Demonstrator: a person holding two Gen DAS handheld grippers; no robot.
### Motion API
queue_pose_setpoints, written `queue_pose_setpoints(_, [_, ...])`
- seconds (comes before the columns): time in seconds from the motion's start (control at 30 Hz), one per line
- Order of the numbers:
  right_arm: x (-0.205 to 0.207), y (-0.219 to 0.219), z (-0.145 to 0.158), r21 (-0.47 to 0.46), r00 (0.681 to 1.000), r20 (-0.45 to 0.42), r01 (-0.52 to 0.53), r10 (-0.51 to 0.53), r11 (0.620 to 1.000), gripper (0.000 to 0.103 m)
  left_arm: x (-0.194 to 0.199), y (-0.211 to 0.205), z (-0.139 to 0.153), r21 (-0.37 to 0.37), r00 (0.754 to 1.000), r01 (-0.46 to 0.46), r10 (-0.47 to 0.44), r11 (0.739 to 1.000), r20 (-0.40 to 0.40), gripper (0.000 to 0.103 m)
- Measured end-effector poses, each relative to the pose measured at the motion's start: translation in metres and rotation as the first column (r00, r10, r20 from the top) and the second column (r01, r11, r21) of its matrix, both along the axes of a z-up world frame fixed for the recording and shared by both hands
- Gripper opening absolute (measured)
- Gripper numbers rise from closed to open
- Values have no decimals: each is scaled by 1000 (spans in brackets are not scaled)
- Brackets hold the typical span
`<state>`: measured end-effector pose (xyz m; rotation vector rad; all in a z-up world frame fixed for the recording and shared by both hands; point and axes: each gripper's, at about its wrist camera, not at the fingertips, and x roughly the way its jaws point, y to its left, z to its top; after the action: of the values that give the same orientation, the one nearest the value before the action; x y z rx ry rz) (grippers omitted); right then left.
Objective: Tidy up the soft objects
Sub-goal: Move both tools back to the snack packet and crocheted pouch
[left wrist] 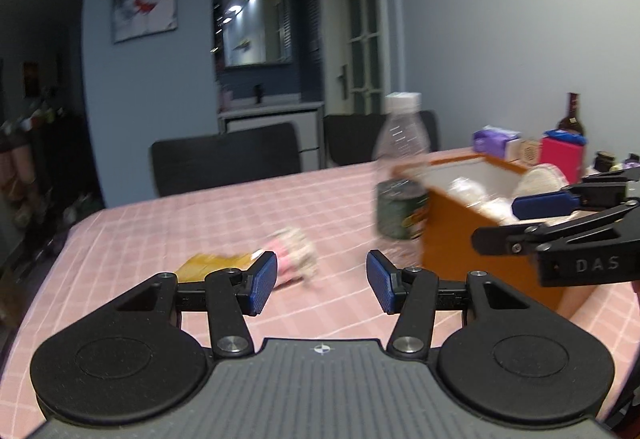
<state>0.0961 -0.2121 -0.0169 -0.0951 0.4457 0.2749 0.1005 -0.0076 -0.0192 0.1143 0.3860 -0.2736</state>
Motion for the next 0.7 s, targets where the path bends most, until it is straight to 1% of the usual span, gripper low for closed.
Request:
queue_pose_setpoints(0.1, [7,23,-9,-2,999,-1,-32,32,999,59,5,22,-7,-2,999,-38,38,999,-32,61])
queue_pose_setpoints(0.2, [24,43,-23,9,998,-41,-43,44,999,58,12,40,-12,-5,996,-63,63,998,-56,61])
queue_pose_setpoints(0.3, [47,58,-37,11,996,-77,-50,51,999,56,23,55,-18,-3,995,-65,64,998,-81,61])
queue_pose_setpoints(0.33, [55,62,-41,4,995,-89,-51,51,999,56,28,57,-21,10,994,-57,58,998,-89,61])
queue_pose_setpoints(0.47, [85,76,-57,-4,990,-128,-60,60,998,56,55,56,-34,123,994,-12,25,992,-108,62])
queue_pose_setpoints(0.53, [101,80,-63,9,988,-144,-63,64,998,56,68,54,-42,163,994,6,12,987,-113,62])
queue_pose_setpoints(0.63, [124,89,-70,15,981,-183,-65,66,998,56,87,50,-53,233,993,32,-5,972,-114,63])
queue_pose_setpoints(0.7, [138,92,-75,25,978,-199,-62,66,998,56,96,45,-60,290,994,51,-20,956,-109,67])
